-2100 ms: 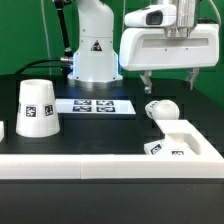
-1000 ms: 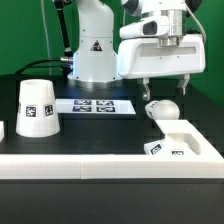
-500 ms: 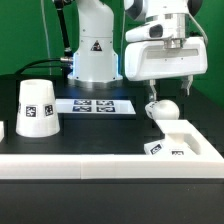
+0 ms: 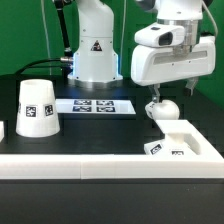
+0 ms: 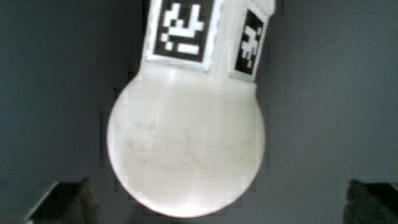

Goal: Assemble lamp

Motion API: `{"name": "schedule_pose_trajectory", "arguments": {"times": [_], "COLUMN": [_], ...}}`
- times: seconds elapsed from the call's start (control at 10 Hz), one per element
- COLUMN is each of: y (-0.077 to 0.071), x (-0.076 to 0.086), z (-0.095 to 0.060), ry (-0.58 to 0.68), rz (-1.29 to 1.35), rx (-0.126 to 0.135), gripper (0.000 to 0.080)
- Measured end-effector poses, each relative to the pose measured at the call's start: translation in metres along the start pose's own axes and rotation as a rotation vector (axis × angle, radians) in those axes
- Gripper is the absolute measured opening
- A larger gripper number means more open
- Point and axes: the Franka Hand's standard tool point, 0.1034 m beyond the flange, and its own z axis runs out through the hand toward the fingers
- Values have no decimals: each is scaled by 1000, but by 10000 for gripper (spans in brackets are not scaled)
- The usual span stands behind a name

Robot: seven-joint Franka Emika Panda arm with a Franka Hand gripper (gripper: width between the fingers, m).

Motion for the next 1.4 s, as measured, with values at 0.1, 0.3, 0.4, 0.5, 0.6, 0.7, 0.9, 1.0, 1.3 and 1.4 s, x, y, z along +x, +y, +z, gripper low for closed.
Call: {"name": "schedule_pose_trajectory", "arguments": {"times": [0.1, 0.3, 0.4, 0.5, 0.6, 0.7, 0.9, 1.0, 1.3, 1.4], "y": [1, 5, 12, 16, 12, 11, 7, 7, 8, 10], "x": [-2, -1, 1, -1, -1, -3, -6, -11, -19, -17], "z": [2, -1, -7, -14, -11, -8, -6, 0, 6, 8], "ry": [-46, -184, -232, -310, -372, -426, -574, -637, -865, -887], "rz": [4, -23, -40, -46, -45, -46, -40, -18, -19, -23], "rx": [10, 14, 1, -7, 3, 12, 35, 30, -10, -15], "gripper": [698, 698, 698, 698, 698, 698, 698, 698, 698, 698]}}
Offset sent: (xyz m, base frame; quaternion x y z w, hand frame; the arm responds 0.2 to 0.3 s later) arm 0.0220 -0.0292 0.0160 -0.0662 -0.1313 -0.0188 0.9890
